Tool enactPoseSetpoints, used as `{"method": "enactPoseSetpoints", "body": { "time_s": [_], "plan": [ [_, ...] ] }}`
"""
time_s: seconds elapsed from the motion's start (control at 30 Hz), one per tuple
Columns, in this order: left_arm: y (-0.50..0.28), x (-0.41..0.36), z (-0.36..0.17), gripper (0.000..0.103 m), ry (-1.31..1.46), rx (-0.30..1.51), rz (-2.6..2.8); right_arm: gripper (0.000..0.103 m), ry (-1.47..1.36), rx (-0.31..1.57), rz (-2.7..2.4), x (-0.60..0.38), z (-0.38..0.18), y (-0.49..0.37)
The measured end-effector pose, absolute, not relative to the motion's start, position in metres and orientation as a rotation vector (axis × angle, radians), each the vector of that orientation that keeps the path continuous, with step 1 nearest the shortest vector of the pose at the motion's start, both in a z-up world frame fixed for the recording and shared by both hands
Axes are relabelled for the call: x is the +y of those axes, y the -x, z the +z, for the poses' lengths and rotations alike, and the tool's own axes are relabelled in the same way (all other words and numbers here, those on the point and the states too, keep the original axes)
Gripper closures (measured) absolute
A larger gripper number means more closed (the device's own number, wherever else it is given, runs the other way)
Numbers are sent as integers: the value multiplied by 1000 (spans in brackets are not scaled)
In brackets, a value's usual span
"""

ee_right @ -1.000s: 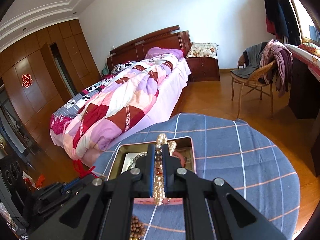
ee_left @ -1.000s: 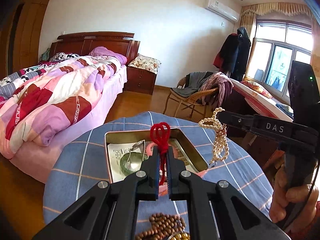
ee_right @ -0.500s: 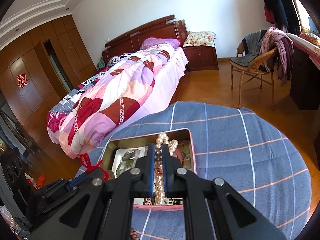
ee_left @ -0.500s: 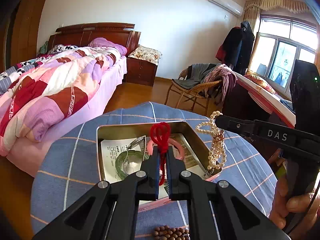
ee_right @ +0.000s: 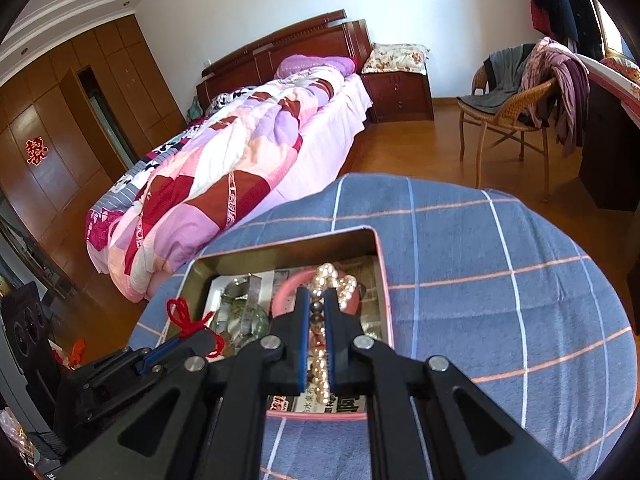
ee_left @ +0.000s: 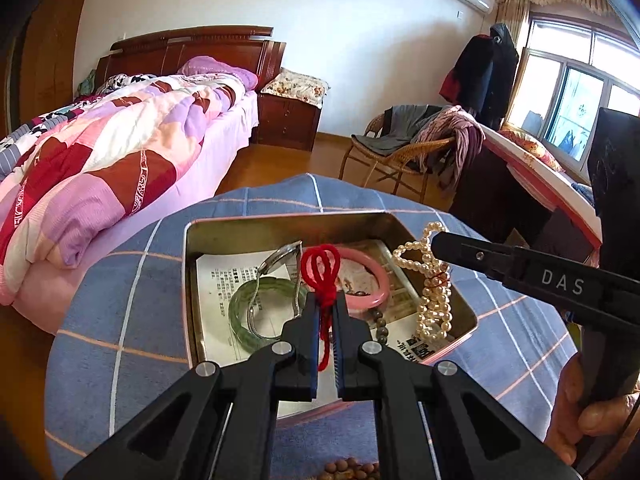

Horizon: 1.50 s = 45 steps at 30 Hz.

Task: Organize jewelry
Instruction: 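Open both tools to drop the tassel and necklace into the tin, then withdraw both tools from the tin back over the table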

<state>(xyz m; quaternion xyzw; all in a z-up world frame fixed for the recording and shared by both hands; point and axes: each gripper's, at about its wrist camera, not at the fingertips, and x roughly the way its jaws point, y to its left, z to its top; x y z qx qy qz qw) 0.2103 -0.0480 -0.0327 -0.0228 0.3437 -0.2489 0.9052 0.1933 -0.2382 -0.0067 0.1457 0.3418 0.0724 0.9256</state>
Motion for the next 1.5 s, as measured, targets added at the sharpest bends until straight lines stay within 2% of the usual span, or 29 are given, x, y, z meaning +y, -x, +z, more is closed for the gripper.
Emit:
{"method": "enactPoseSetpoints", "body": {
  "time_s": [0.13,0.17,0.2,0.27,0.3,0.33,0.37,0.4,0.43,0.7,1.5],
  "plan": [
    [-216,-53,-41,97,5,736,-488,90,-275,705,158,-233,-8,-194],
    [-216,-54,-42,97,-9,745,-476,79,-276,706,158,-233,-8,-194],
    [-217,-55,-43,96,-14,753,-474,54,-281,707,159,-233,-7,-194],
    [-217,-55,-43,93,-18,771,-469,28,-291,669,148,-236,-2,-188],
    [-216,-54,-42,85,-21,772,-464,28,-288,650,141,-237,1,-184],
    [-214,-53,-41,66,-24,769,-458,28,-284,636,133,-238,5,-180],
    [-211,-51,-37,53,-26,754,-437,28,-285,625,126,-238,9,-177],
    [-207,-47,-34,31,-22,733,-416,28,-287,616,121,-239,11,-174],
    [-204,-45,-32,24,-15,714,-404,28,-294,607,117,-241,14,-169],
    [-170,-18,-19,24,12,680,-365,28,-325,596,81,-250,19,-132],
    [-65,5,-43,24,-45,727,-380,28,-324,695,30,-259,-27,-35]
  ]
}}
